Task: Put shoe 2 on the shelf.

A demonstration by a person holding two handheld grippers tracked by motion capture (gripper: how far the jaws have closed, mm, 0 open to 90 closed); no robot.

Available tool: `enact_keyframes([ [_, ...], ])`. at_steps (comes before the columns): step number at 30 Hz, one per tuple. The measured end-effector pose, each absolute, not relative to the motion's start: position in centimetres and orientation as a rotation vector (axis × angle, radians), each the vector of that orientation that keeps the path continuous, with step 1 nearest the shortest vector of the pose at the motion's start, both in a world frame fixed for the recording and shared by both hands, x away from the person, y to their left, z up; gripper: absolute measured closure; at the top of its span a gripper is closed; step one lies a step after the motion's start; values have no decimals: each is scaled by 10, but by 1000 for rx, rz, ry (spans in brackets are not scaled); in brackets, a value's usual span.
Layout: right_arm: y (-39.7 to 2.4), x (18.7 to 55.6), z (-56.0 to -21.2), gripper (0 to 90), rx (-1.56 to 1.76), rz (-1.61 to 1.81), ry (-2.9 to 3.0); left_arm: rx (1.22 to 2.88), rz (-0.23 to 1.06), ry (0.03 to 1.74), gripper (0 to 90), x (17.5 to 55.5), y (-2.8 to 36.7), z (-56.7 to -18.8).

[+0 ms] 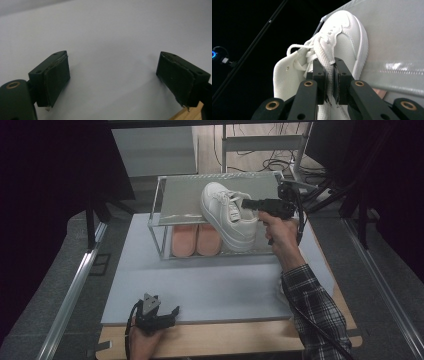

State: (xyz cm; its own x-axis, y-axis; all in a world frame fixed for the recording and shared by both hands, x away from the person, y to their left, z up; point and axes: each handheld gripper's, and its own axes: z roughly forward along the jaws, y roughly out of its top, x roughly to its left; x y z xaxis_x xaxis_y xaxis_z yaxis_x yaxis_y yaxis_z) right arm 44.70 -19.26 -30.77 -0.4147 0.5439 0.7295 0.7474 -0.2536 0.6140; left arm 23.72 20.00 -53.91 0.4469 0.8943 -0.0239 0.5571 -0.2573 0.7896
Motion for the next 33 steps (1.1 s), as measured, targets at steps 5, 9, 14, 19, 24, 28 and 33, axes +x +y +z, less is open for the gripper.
enact_keyframes([
  [5, -188, 457, -307, 818, -1624, -1750, -1796, 1944, 567, 1218, 115, 237, 200, -539],
  [9, -184, 464, -307, 818, -1650, -1754, -1787, 1944, 567, 1218, 115, 237, 200, -539],
  [14, -178, 474, -305, 818, -1689, -1765, -1783, 1944, 566, 1218, 115, 237, 200, -539],
  [19, -170, 484, -304, 818, -1729, -1775, -1782, 1945, 567, 1218, 115, 237, 200, -539],
  [24, -161, 493, -306, 818, -1766, -1780, -1764, 1946, 566, 1217, 115, 237, 200, -539],
  [28, -153, 501, -309, 818, -1799, -1783, -1744, 1944, 566, 1218, 115, 237, 200, -539],
  [33, -144, 510, -309, 818, -1843, -1795, -1739, 1942, 565, 1218, 115, 237, 200, -539],
])
